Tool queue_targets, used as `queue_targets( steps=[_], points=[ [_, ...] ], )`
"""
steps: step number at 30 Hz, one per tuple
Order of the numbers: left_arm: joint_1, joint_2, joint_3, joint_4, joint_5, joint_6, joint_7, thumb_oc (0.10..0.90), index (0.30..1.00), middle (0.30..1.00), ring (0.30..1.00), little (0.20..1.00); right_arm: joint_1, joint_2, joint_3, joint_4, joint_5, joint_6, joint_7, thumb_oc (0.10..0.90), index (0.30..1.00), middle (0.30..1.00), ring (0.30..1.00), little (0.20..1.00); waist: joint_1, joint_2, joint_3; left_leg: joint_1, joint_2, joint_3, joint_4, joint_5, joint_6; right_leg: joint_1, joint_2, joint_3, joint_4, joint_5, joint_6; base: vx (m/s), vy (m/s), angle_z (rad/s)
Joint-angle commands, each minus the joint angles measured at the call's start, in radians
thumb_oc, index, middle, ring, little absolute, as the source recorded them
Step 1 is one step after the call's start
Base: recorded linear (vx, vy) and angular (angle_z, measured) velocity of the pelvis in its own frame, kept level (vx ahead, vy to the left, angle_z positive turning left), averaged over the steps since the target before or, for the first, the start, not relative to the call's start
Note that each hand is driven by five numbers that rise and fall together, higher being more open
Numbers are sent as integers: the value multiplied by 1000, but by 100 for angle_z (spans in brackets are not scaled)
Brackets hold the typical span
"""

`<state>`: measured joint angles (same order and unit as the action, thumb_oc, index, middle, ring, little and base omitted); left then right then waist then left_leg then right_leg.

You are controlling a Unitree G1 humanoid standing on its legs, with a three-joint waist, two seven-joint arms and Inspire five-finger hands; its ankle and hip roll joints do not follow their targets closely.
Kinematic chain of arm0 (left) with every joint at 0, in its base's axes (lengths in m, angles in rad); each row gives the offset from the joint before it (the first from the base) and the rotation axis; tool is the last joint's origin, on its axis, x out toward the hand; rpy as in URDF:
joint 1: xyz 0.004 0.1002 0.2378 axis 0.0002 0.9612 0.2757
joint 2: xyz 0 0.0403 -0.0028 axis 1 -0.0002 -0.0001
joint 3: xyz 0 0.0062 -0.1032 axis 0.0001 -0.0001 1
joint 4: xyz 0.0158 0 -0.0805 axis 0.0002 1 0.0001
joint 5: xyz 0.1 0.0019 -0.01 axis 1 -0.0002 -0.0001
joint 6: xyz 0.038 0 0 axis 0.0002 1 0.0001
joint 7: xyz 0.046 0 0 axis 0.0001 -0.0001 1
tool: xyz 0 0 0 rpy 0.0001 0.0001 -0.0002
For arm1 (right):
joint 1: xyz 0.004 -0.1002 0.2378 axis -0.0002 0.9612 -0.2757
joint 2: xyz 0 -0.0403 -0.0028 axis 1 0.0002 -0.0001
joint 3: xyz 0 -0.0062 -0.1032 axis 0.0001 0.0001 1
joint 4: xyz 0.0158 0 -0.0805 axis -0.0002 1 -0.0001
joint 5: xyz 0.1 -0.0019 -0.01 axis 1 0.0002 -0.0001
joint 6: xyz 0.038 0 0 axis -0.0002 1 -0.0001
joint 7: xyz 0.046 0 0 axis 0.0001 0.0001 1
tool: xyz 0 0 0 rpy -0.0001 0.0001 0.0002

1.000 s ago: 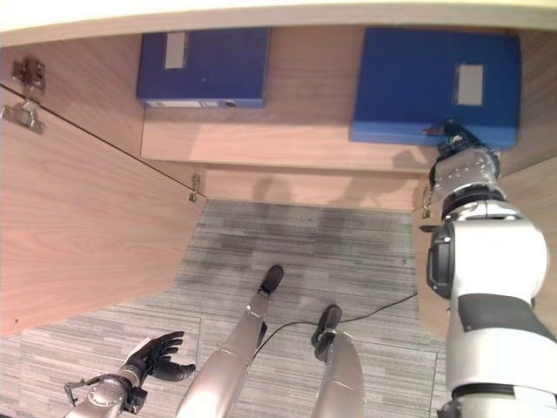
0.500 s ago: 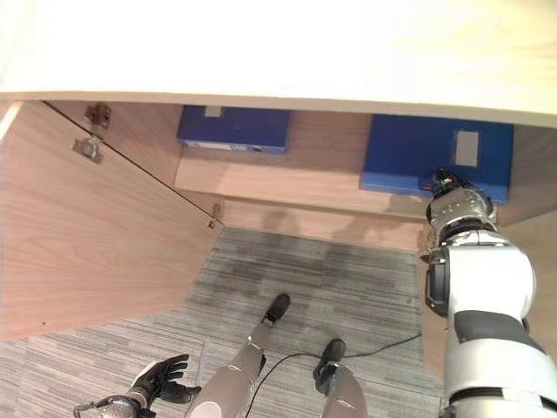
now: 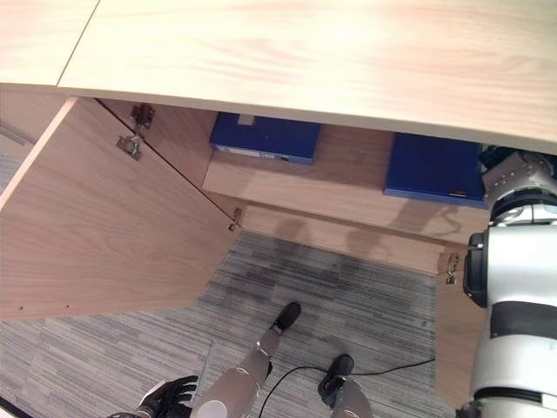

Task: Put the empty folder in the office cabinet

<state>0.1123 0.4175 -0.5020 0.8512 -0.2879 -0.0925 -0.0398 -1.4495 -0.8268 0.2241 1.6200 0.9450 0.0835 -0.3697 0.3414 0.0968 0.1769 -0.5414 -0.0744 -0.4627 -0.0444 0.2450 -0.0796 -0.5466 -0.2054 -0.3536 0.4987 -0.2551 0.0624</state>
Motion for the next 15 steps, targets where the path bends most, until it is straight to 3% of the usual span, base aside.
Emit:
queue_targets(
  steps=[1,10,12,13,14,15],
  points=[
    [-14,57,14,29,14,-7,-11,800,900,900,900,900,-91,-127,120,-93,-57,-72,15,800,900,900,900,900,26,-13,41,155,12,33,-42,-187,-21,166,53,-33,-240,24,18,2,24,4],
    [-23,47,29,25,-15,-10,-22,800,900,900,900,900,-22,-56,79,-172,25,-132,48,800,900,900,900,900,16,-3,45,160,15,49,-42,-183,-20,174,53,-16,-242,32,20,-9,26,1],
    [-45,21,45,39,-13,-14,-19,800,900,900,900,900,80,12,20,-296,64,-199,66,800,900,900,900,900,-4,-10,49,174,23,59,-41,-188,-18,195,60,-9,-254,40,23,-16,17,-1],
    [-44,22,46,41,-13,-14,-19,800,900,900,900,900,89,16,14,-304,62,-201,63,800,900,900,900,900,-5,-12,48,175,23,59,-41,-188,-18,197,61,-8,-256,41,23,-26,42,3],
    [-65,-3,61,56,-13,-15,-14,800,900,900,900,900,173,86,-22,-417,56,-254,77,800,900,900,900,900,-26,-18,49,187,31,68,-40,-192,-16,213,67,-4,-264,48,25,0,0,0],
    [-63,-2,62,59,-12,-16,-13,800,900,900,900,900,185,91,-29,-429,53,-257,71,800,900,900,900,900,-27,-20,48,189,31,68,-40,-193,-16,216,68,-4,-266,49,25,-20,43,-8]
  ],
)
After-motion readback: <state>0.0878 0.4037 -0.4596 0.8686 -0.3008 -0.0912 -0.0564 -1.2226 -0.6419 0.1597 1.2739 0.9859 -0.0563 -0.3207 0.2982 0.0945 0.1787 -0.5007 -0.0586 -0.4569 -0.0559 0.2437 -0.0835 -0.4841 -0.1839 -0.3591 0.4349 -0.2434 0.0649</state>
